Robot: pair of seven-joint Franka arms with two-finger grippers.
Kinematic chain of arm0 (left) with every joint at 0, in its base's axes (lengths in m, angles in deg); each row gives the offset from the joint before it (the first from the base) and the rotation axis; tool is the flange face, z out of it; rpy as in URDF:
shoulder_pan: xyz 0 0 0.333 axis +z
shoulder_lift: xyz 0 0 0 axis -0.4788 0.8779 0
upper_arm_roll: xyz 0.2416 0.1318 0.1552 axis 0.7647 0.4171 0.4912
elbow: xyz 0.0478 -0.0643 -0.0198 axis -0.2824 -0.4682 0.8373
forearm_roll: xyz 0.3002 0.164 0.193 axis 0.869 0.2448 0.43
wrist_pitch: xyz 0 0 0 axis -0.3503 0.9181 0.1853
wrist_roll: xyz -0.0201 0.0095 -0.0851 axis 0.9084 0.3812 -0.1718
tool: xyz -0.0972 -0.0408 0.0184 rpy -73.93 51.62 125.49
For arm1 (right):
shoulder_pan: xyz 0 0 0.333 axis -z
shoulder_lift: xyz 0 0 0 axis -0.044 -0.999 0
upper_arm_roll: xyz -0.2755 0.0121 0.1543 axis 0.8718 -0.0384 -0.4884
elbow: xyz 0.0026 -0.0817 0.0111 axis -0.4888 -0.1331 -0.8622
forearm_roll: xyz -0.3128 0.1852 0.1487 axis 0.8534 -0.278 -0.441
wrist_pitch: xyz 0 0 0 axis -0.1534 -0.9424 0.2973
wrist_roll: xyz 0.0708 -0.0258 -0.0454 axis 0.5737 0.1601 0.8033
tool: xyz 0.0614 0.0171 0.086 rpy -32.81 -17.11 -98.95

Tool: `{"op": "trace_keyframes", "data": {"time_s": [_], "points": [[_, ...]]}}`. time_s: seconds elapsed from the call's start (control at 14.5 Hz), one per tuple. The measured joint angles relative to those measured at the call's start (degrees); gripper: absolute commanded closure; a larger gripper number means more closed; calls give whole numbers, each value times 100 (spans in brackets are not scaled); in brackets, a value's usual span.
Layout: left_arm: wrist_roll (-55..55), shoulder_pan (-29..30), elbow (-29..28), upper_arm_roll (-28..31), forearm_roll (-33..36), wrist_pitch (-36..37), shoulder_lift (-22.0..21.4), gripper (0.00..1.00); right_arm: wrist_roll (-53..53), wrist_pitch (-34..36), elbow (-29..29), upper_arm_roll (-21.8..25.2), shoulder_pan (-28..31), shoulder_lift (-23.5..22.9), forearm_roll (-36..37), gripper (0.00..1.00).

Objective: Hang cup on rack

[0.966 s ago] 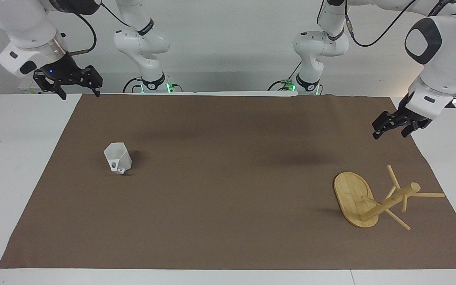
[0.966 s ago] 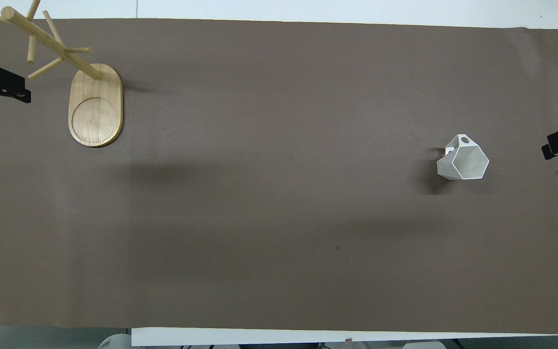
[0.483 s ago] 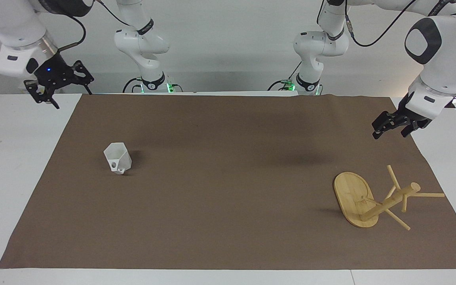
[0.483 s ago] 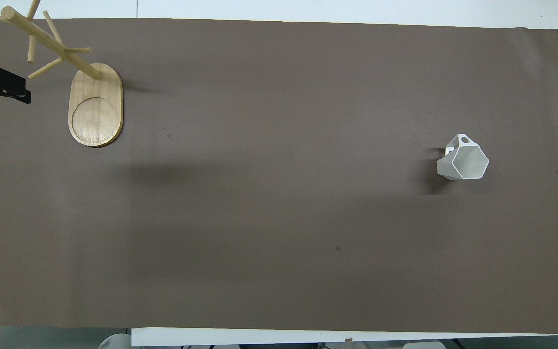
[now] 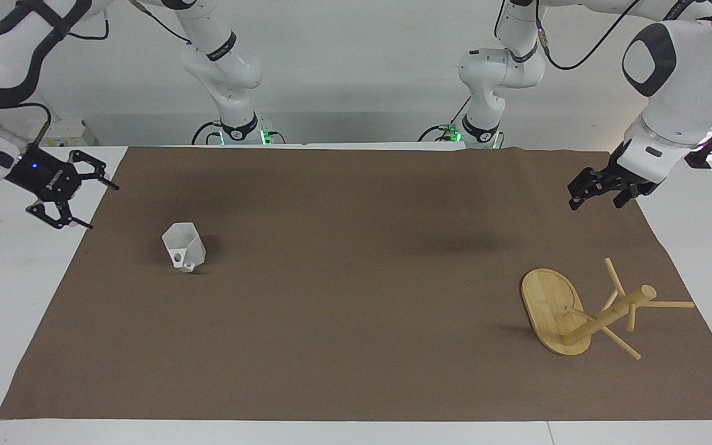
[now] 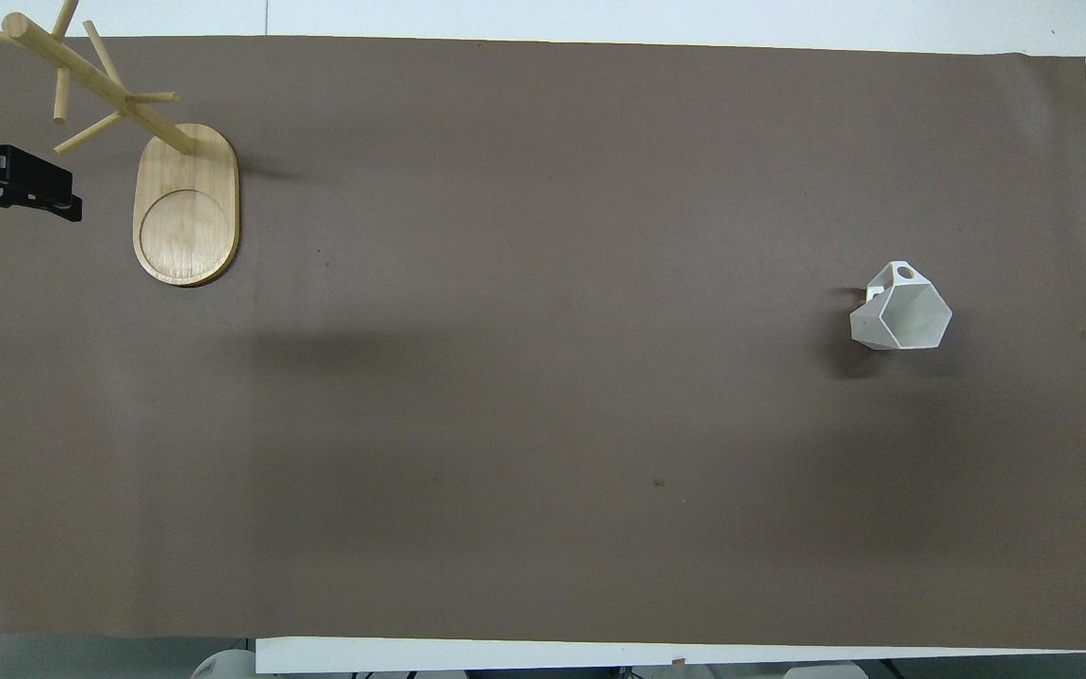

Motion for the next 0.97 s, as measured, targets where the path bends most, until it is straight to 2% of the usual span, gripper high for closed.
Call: {"op": "trace_keyframes", "data": {"time_s": [0.21,0.48,0.62,0.97], "points": [[1248,-608,1,-41,-38,-154,-35,0,-1600,218,-322,3,523,-628,-810,0],[2245,-1381,1,-70,-107,-645,-35,0,-2792,558,-564,-2,729,-1208,-1421,0],[2378,-1457,-1,-71,-273,-794,-35,0,-3278,589,-780,-44,706,-1438,-1670,0],[2379,-1440,-1,-16,-412,-977,-35,0,-3536,589,-909,-105,677,-2011,-1932,0]]}}
